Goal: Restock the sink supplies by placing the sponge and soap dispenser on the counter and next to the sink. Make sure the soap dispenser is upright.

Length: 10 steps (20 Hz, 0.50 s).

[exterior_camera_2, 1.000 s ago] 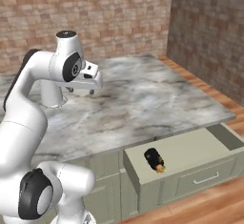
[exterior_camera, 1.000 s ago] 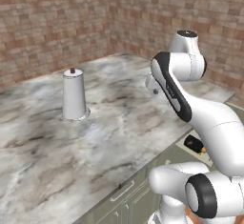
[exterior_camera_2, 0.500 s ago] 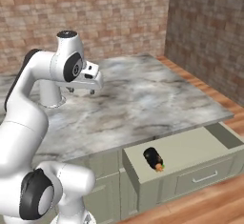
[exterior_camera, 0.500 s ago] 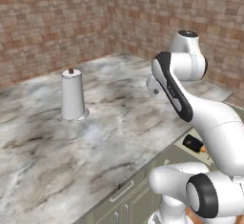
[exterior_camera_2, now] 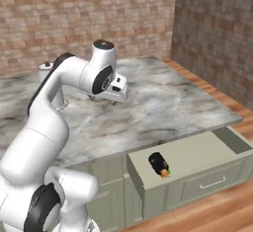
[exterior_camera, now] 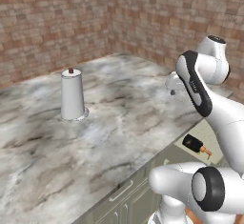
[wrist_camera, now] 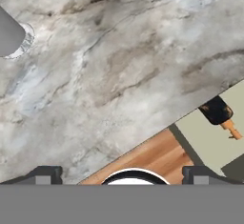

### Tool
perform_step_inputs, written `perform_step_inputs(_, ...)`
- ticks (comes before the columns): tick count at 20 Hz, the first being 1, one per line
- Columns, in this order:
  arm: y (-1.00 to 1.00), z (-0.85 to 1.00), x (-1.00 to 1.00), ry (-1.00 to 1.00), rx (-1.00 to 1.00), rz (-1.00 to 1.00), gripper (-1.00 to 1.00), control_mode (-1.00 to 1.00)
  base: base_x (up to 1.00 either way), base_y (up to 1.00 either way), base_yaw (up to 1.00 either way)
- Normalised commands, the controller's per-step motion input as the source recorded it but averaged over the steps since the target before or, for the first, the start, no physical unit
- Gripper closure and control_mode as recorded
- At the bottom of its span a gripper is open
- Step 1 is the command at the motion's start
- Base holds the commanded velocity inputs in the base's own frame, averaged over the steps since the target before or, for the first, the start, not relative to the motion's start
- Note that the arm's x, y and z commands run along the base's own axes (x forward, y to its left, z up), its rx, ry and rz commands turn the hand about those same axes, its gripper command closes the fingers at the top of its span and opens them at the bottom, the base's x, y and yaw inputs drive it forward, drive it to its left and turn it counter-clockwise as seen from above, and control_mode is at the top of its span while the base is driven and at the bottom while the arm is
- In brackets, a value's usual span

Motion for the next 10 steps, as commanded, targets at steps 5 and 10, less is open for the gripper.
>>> perform_step_inputs(5,-0.23,-0.27,0.17,0.03,0.02,0.0,-1.0,-1.0,0.0,0.0,0.0)
perform_step_inputs(10,-0.36,-0.33,0.08,0.0,0.02,0.0,-1.0,-1.0,0.0,0.0,0.0)
